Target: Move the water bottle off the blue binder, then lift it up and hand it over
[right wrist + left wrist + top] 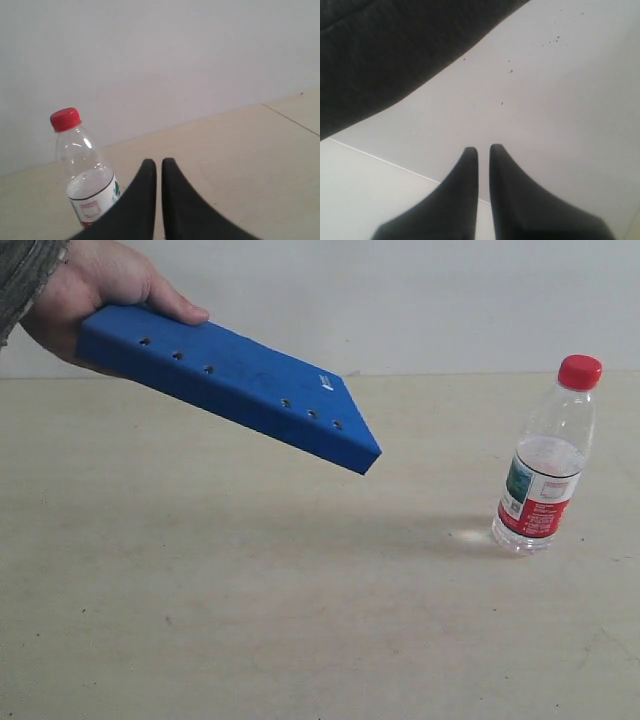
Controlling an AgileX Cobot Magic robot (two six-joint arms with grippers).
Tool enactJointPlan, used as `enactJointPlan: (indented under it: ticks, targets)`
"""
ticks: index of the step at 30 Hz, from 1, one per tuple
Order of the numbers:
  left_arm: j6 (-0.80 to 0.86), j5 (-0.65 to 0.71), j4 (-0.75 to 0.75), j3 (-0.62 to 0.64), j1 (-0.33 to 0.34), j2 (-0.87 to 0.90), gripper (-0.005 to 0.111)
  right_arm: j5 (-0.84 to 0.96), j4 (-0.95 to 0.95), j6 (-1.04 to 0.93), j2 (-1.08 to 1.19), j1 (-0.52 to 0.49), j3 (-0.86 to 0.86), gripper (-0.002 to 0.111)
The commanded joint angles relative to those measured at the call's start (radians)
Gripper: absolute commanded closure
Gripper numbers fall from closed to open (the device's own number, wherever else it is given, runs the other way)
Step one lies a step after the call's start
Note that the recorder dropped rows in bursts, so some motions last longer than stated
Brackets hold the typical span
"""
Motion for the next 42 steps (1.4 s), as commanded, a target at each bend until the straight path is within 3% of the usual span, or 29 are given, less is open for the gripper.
enactJointPlan:
  ticks: [1,5,8,11,13,15,18,42]
  targets:
    - [-0.014,0.003,-0.006,0.004,0.002,-0.003,0.102,0.047,0.143,-0.062,0.003,0.042,0.004,0.107]
    - [-0.014,0.003,-0.006,0.004,0.002,-0.003,0.102,-0.015,0.451,-0.203,0.003,0.066,0.004,0.107]
    - [-0.014,0.003,-0.006,0.004,0.002,-0.003,0.102,-0.109,0.659,-0.426,0.003,0.066,0.004,0.107]
    - [-0.014,0.003,-0.006,0.004,0.002,-0.003,0.102,-0.133,0.886,-0.795,0.003,0.066,0.004,0.107]
    - [-0.014,0.003,-0.006,0.004,0.002,-0.003,0.102,-0.09,0.909,-1.065,0.003,0.066,0.004,0.107]
    - [-0.014,0.003,-0.006,0.004,0.002,-0.003,0.102,0.015,0.921,-1.196,0.003,0.066,0.004,0.107]
    - [-0.014,0.003,-0.006,0.004,0.002,-0.003,0.102,0.18,1.006,-1.198,0.003,0.066,0.004,0.107]
    - [-0.014,0.003,-0.006,0.004,0.002,-0.003,0.102,0.177,1.02,-1.207,0.005,0.066,0.004,0.107]
